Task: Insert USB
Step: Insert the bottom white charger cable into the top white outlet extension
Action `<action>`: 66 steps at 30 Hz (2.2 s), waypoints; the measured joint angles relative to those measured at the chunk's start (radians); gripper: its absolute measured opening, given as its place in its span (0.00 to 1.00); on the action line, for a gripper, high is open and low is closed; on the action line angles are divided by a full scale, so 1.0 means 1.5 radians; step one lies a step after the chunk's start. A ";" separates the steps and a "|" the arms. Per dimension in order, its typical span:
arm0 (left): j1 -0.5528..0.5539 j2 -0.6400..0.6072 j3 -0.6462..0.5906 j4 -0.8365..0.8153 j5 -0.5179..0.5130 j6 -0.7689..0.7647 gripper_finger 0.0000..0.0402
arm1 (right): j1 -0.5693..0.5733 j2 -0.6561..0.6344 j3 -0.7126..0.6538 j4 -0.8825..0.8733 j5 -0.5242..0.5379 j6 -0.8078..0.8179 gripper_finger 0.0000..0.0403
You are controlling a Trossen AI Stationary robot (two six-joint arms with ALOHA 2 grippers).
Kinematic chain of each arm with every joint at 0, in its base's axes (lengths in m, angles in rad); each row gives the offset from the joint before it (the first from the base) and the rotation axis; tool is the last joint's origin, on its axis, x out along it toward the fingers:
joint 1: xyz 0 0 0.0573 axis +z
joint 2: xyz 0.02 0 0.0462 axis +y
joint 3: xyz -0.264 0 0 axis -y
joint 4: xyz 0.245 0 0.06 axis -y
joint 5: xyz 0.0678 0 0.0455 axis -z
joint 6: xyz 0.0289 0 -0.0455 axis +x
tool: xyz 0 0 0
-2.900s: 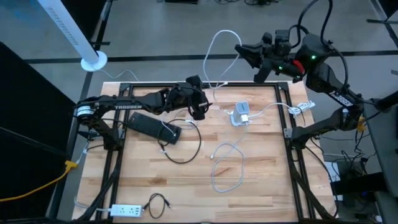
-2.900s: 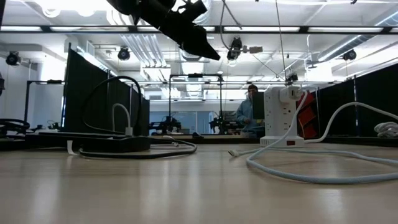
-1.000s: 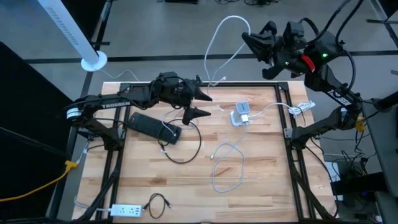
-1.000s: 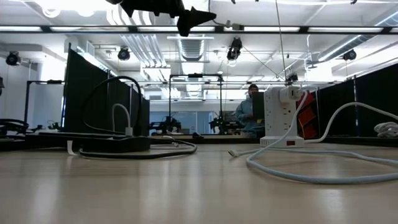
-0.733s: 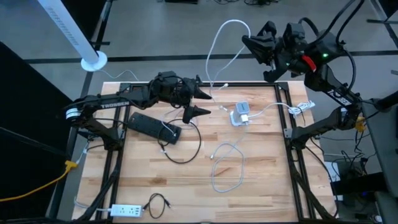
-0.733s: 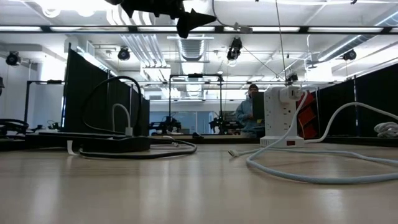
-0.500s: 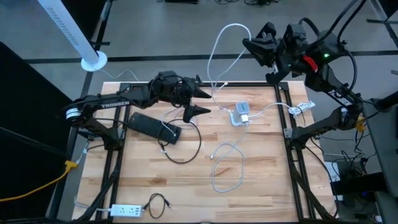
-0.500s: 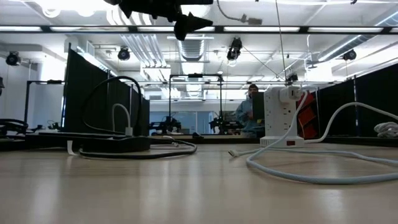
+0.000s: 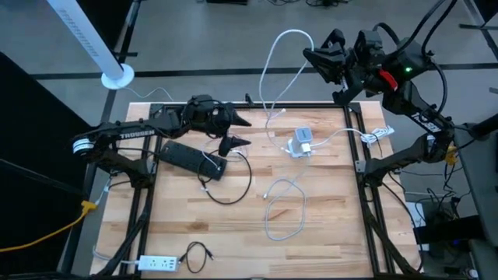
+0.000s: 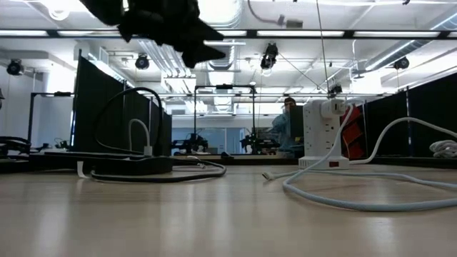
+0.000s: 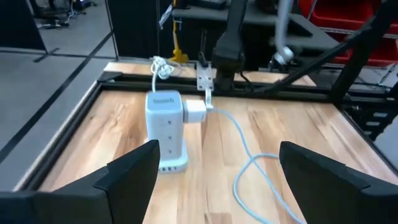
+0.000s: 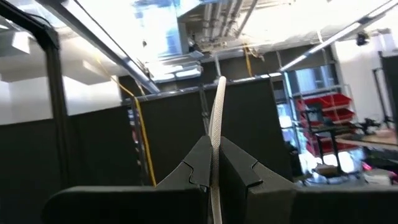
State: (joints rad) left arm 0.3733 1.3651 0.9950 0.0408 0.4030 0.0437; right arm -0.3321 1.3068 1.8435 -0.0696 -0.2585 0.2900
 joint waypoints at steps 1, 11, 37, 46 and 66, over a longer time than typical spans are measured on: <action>0.000 -0.003 -0.019 0.016 0.000 0.000 0.77 | 0.000 0.001 0.000 -0.009 0.003 -0.008 0.01; -0.001 -0.006 -0.145 0.148 0.000 -0.046 0.77 | 0.000 0.014 0.000 -0.047 0.068 0.038 0.01; -0.001 0.026 -0.203 0.228 0.069 0.099 0.77 | 0.007 0.138 0.081 0.049 0.027 0.119 0.01; 0.001 0.026 -0.203 0.279 0.041 0.001 0.77 | 0.010 0.142 0.115 0.045 0.026 0.078 0.01; -0.050 0.135 -0.129 0.569 -0.017 -0.019 0.77 | 0.022 0.143 0.141 0.035 -0.144 0.081 0.01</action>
State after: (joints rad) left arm 0.2984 1.5669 0.8017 0.8945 0.3776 0.0156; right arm -0.2989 1.5208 2.0552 -0.0171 -0.4741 0.4112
